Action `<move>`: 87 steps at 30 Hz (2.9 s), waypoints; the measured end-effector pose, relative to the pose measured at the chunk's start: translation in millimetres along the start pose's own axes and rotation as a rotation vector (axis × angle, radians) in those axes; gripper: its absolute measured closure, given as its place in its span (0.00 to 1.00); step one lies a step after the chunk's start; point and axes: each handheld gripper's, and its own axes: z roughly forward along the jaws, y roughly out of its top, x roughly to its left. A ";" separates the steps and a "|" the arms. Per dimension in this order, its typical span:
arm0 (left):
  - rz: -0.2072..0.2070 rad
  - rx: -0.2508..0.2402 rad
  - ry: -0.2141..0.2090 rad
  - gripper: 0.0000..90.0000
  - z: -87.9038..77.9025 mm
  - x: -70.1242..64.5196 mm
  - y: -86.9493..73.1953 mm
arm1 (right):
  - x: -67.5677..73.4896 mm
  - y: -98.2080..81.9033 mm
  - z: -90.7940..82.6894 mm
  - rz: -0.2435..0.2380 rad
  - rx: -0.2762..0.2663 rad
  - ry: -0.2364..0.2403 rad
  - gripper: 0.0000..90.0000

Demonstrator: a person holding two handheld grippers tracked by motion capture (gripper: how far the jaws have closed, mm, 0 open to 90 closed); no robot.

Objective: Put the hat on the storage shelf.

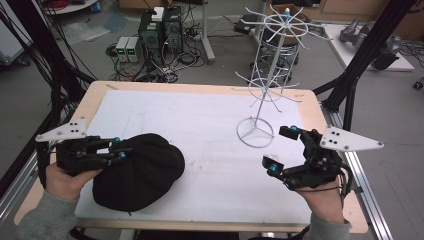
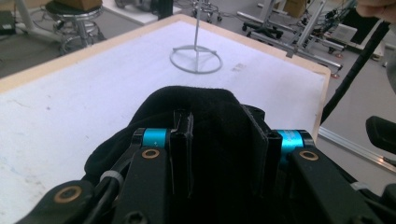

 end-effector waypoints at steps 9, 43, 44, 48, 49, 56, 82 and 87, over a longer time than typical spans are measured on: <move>0.028 -0.022 -0.006 0.74 -19.0 -3.0 36.5 | -1.6 -1.4 3.7 0.007 0.013 0.006 0.01; 0.024 -0.132 -0.033 0.74 -39.5 12.4 113.4 | -8.3 -6.5 6.7 0.029 0.022 0.022 0.01; 0.028 -0.125 -0.033 0.74 -39.7 12.8 115.1 | -9.0 -7.1 7.6 0.029 0.023 0.022 0.01; 0.033 -0.117 -0.041 0.74 -38.9 13.8 123.4 | -10.6 -8.5 10.7 0.030 0.033 0.027 0.01; 0.035 -0.117 -0.042 0.74 -38.2 13.9 126.1 | -10.3 -8.8 11.7 0.037 0.040 0.031 0.01; 0.049 -0.121 -0.060 0.74 -32.6 12.4 144.8 | -10.9 -9.1 9.8 0.043 0.034 0.033 0.01; 0.119 -0.125 -0.102 0.74 6.0 4.2 259.8 | -15.6 -20.9 5.3 0.075 0.064 0.030 0.01; 0.112 -0.118 -0.122 0.74 20.0 14.1 279.2 | -13.8 -22.9 3.4 0.084 0.070 0.030 0.01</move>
